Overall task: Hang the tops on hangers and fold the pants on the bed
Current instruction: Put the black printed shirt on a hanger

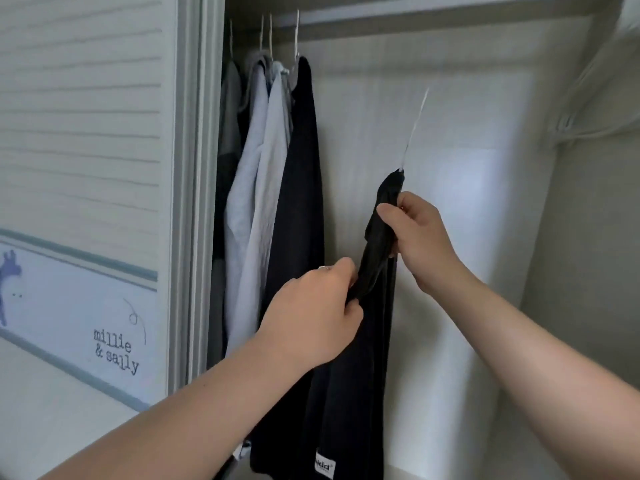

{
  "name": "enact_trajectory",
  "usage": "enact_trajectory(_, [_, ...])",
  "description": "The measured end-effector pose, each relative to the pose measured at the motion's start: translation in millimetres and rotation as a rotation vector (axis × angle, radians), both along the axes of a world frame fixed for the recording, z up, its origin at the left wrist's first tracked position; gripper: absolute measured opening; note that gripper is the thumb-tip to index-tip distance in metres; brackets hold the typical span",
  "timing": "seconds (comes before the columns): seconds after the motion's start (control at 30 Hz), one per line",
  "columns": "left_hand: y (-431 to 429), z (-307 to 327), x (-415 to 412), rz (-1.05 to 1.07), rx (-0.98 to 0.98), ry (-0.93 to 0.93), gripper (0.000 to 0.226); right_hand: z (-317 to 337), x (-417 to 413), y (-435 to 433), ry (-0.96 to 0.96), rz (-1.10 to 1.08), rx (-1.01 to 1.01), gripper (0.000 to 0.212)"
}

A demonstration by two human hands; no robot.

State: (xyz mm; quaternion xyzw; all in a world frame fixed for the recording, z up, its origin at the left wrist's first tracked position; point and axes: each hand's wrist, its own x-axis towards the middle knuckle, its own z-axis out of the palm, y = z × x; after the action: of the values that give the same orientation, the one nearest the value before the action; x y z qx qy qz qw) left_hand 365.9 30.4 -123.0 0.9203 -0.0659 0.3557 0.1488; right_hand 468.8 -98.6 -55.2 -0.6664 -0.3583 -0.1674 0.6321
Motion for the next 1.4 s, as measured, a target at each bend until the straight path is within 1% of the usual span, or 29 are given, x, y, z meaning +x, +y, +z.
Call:
enact_trajectory(0.1, [-0.4,45.2,31.8,0.045,0.101,-0.09,0.008,49.6,28.1,-0.5,-0.08,-0.004,0.002,0.023])
enact_trajectory(0.2, [-1.3,88.5,60.2,0.113,0.205,-0.185,0.011,98.1,53.6,-0.9,-0.149,-0.017,-0.003,0.024])
enact_trajectory(0.3, [-1.2,132.3,85.8,0.171,0.228,-0.245,0.009,144.0,77.1,0.6,-0.195,-0.035,0.003,0.025])
enact_trajectory(0.37, [-2.3,160.1,101.2,0.202,0.229,-0.272,0.007,172.8,91.1,1.2,-0.213,-0.051,0.006,0.02])
enact_trajectory(0.43, [-2.0,185.8,114.8,0.23,0.246,-0.298,0.007,199.7,104.6,3.5,-0.216,-0.048,0.027,0.01])
enact_trajectory(0.5, [-1.4,208.3,127.1,0.256,0.255,-0.313,0.008,223.4,117.2,6.5,-0.195,-0.054,0.042,0.008])
enact_trajectory(0.63, [-1.4,241.2,147.3,0.306,0.253,-0.317,0.009,257.2,137.5,13.0,-0.105,-0.055,0.051,0.02])
enact_trajectory(0.77, [3.4,250.6,158.8,0.323,0.237,-0.287,0.011,264.7,148.4,24.3,-0.049,-0.011,0.036,0.021])
enact_trajectory(0.83, [8.7,245.6,161.7,0.328,0.23,-0.279,0.013,259.7,152.9,30.1,-0.034,0.003,0.023,0.02])
enact_trajectory(0.93, [14.9,231.7,161.9,0.346,0.222,-0.238,0.018,246.4,157.0,37.4,-0.026,0.012,-0.051,0.014])
enact_trajectory(1.0, [18.4,221.8,160.8,0.333,0.16,-0.171,0.022,237.5,158.2,43.5,-0.037,-0.004,-0.084,0.016])
enact_trajectory(1.1, [23.2,204.8,159.6,0.268,0.033,-0.085,0.028,228.1,151.4,51.5,-0.081,-0.11,-0.132,0.019])
enact_trajectory(1.13, [24.6,198.4,159.4,0.243,0.0,-0.063,0.03,224.2,146.4,53.3,-0.084,-0.129,-0.186,0.024])
enact_trajectory(1.17, [26.3,192.2,159.4,0.227,-0.02,-0.045,0.032,219.9,140.7,55.3,-0.084,-0.137,-0.258,0.034])
enact_trajectory(1.23, [31.7,183.3,158.2,0.238,-0.02,-0.031,0.036,208.6,130.0,61.3,-0.098,-0.141,-0.41,0.058])
enact_trajectory(1.27, [35.3,180.9,156.9,0.255,-0.013,-0.031,0.037,202.2,125.6,65.6,-0.127,-0.146,-0.47,0.063])
enact_trajectory(1.3, [39.4,179.2,155.0,0.271,-0.009,-0.03,0.037,196.3,122.9,71.1,-0.173,-0.165,-0.51,0.062])
enact_trajectory(1.33, [43.5,177.8,153.0,0.284,-0.009,-0.028,0.037,192.1,121.5,76.6,-0.227,-0.196,-0.526,0.057])
enact_trajectory(1.4, [51.5,177.1,148.4,0.304,0.004,-0.034,0.037,190.3,122.6,86.3,-0.305,-0.241,-0.499,0.047])
